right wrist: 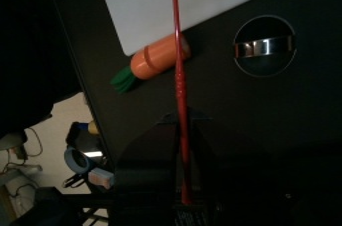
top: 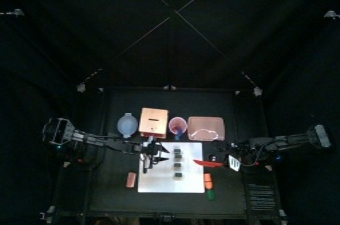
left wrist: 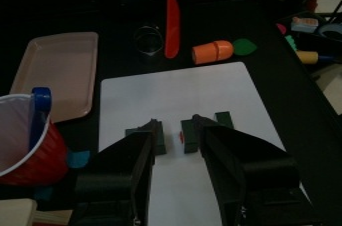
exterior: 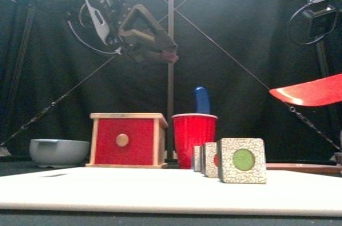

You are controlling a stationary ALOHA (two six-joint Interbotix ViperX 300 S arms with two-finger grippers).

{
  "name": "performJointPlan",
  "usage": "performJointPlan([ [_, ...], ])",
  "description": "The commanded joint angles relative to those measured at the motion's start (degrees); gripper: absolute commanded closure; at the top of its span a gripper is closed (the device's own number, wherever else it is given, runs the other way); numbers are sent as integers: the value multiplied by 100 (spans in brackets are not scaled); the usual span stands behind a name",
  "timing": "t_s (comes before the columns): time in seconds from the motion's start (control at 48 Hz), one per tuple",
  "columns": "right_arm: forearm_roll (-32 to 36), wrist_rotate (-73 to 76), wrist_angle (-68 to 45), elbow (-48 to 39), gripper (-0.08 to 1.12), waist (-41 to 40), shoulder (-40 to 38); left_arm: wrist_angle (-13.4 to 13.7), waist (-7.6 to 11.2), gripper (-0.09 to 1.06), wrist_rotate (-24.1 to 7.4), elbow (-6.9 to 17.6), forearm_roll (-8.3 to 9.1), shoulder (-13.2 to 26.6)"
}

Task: Place sushi on board then cut the sushi with the knife then place the pieces on the plate
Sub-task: Place the 4 sushi pieces on the plate

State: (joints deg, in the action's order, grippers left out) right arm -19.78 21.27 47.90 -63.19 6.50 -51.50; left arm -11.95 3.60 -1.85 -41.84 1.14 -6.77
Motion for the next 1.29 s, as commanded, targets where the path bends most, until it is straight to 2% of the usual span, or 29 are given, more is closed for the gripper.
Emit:
performJointPlan([
  [0.021, -26, 18, 9, 26, 41, 18, 44, -53, -35, 23, 9, 44, 0, -9],
  [0.292, 255, 0, 308, 246, 37, -35, 35, -53, -123, 23, 9, 18, 0, 35],
  [0.562, 1784, -9, -132, 765, 36, -369, 290, -202, -264, 23, 9, -167, -132, 9],
  [0.812, 2900, -9, -1037, 1151, 36, -554, 1143, -475, -325, 24, 9, -606, -404, -167],
  [0.958, 3085, 0, -1846, 1318, 36, -580, 1661, -677, -325, 24, 0, -844, -519, -281],
  [1.125, 3094, -26, -2689, 1494, 34, -694, 2276, -677, -325, 24, 9, -1037, -615, -369],
  [1.292, 3094, -9, -3146, 1591, 25, -773, 2804, -677, -343, 24, 0, -1169, -659, -360],
])
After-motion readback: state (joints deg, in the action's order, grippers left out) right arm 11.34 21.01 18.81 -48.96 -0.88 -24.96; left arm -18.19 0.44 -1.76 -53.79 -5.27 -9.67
